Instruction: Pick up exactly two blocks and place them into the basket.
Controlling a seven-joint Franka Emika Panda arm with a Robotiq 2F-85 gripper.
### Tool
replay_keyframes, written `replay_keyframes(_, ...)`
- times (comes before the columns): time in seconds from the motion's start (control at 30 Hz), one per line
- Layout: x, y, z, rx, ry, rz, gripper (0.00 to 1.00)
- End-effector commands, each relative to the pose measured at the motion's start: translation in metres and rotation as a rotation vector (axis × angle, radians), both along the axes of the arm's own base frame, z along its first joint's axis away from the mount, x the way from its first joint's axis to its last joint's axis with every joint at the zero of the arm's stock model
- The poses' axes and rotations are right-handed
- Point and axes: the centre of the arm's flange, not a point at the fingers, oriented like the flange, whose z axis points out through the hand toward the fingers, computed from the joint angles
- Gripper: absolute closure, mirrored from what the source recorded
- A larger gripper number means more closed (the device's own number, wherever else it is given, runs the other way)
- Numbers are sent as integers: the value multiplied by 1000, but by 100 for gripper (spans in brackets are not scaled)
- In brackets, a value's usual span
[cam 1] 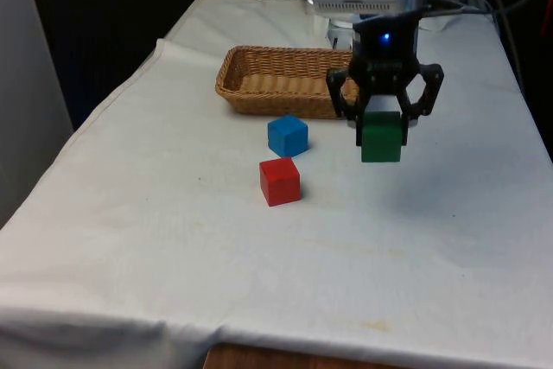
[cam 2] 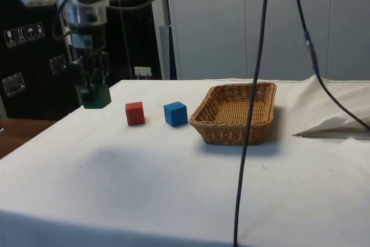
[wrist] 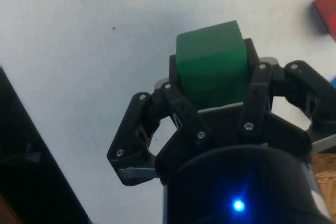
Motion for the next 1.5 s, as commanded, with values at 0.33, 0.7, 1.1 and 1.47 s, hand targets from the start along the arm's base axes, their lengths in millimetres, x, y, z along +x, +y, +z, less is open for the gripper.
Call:
replay_keyframes(0.33,-28,-4,1,-13,-17,3,98)
replay_keyframes(0.7,-50,-9,-24,-18,-26,0,98)
replay_keyframes(1.1,-84,-25,-17,-11,-67,3,98)
replay_keyframes(1.47,-117,-46,13,1,-82,10,98)
